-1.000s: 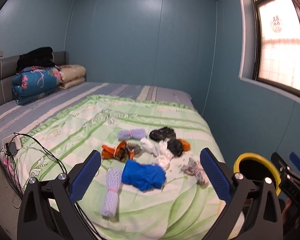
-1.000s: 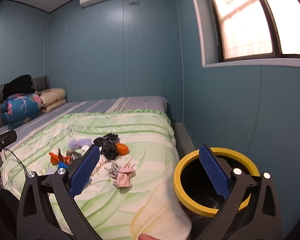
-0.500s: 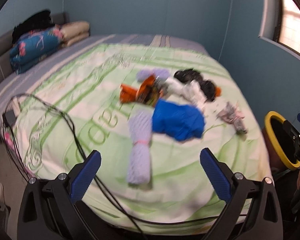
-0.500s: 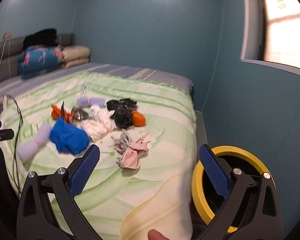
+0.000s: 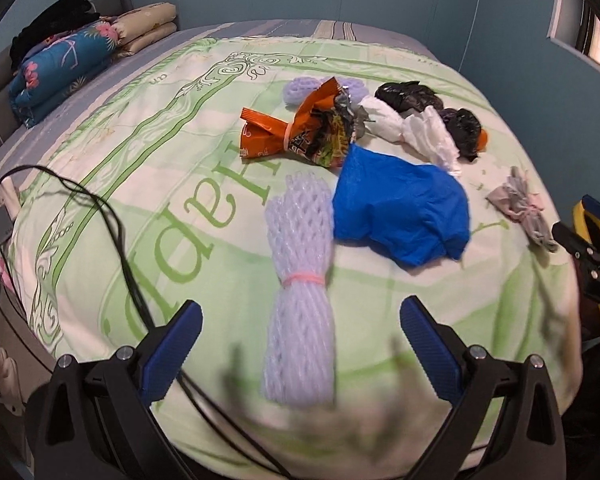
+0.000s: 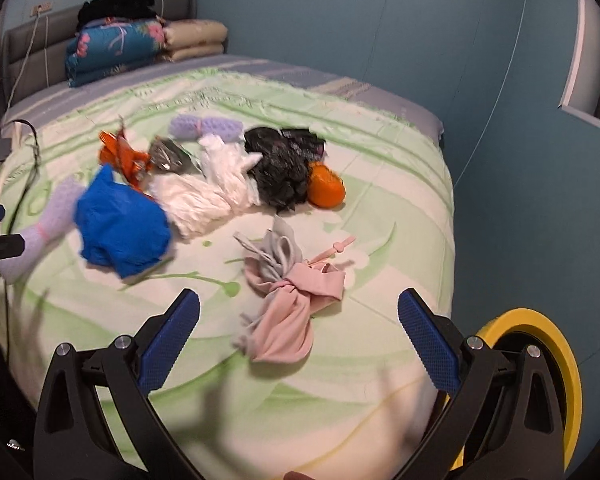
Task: Collect trash
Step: 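Grasp the pink cloth bundle with the right gripper while the left grasps the lavender foam net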
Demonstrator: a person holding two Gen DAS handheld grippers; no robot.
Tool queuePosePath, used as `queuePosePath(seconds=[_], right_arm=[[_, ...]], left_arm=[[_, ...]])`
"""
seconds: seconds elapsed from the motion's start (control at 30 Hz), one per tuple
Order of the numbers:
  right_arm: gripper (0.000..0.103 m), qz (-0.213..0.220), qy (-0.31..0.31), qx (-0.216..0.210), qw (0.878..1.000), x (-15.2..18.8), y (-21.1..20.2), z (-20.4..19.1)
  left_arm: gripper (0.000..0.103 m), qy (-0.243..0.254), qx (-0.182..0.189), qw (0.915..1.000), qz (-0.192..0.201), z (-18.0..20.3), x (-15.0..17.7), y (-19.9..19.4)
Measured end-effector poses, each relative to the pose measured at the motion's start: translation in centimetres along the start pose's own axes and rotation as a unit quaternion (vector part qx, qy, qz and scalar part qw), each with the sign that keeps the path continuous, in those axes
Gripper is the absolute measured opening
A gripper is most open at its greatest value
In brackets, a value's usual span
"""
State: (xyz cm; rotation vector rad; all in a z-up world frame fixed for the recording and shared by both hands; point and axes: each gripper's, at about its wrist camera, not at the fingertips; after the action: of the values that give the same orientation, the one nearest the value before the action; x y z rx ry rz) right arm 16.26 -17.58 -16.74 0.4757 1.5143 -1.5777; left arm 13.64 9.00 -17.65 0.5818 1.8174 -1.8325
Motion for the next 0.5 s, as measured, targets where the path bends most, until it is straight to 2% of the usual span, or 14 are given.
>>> queuePosePath(seconds=[0.27, 0.33, 0.37, 0.43, 0.47, 0.5], right_arm=[[0.095, -0.046, 0.014, -0.005, 0.999, -0.3, 4.8, 1.3], [0.094, -0.049, 0.018, -0.006, 0.999, -0.3, 5.5, 1.6], [0.094, -0.050, 0.020, -0.006, 0.999, -0.3, 5.8, 1.7], [0.080, -0.054, 0.023, -0.008, 0.998, -0.4, 6.5, 1.7], [0.068, -0.060, 0.022, -0.007, 0.998, -0.6, 7.0, 1.7], [0.066, -0.064, 0.022, -0.008, 0.998, -0.7, 7.3, 1.7]], left_arm=[[0.096, 0.000, -0.006, 0.9990, -0.045, -0.3, -1.3, 4.5], [0.092, 0.000, -0.003, 0.9988, -0.049, -0.3, -1.7, 5.2], [0.087, 0.003, -0.005, 0.9987, -0.050, -0.3, -2.0, 5.7], [0.080, 0.004, -0.003, 0.9986, -0.053, -0.3, -2.6, 6.4], [0.074, 0.001, 0.000, 0.9985, -0.054, -0.4, -3.0, 6.8], [0.066, 0.000, 0.001, 0.9983, -0.058, -0.4, -3.2, 7.1]])
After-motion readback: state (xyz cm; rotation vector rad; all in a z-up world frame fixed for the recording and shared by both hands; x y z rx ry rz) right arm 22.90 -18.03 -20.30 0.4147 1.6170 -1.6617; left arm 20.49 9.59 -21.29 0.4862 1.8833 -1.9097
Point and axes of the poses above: each gripper's, at about its wrist camera, not at the fingertips, and y roughly the way its jaws point, z to its right, x to its underside, and after that the axes turned 4 degrees about z, right-handed
